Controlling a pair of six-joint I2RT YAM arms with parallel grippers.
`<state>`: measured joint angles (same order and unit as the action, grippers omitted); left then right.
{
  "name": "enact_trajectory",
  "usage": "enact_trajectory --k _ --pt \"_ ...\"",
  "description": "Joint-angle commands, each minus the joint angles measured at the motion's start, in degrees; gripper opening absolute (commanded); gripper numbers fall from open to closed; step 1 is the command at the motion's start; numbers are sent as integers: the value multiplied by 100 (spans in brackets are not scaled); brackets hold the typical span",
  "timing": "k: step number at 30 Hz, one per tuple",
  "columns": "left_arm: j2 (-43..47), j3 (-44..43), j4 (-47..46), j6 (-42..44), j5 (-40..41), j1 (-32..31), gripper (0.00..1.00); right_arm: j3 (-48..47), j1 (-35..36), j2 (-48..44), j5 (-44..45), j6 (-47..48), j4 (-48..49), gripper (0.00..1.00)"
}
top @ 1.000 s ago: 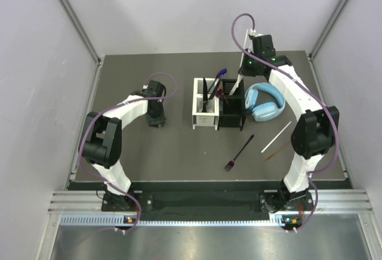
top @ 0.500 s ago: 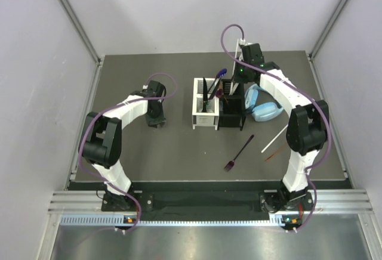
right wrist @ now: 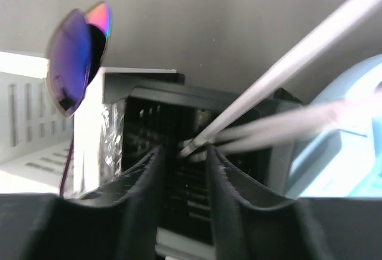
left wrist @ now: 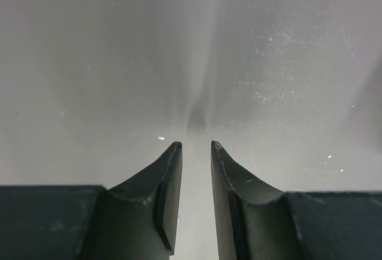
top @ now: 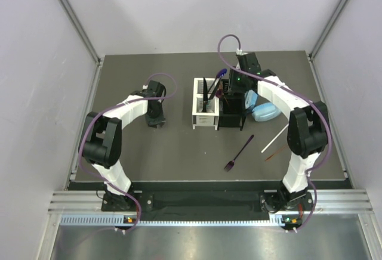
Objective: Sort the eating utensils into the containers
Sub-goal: Place the chopstick in the container.
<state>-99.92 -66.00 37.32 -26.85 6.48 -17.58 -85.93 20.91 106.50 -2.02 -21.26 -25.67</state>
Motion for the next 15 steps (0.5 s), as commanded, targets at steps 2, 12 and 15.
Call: enact_trajectory --k 2,12,15 --pt "113 -89 30 57 73 36 31 94 28 -858 88 -63 256 39" --pt "113 -80 3 48 90 36 31 173 -692 -2475 676 -528 -717 36" --pt "104 -54 -14 40 64 36 31 637 -1307 -2984 905 -424 -1158 34"
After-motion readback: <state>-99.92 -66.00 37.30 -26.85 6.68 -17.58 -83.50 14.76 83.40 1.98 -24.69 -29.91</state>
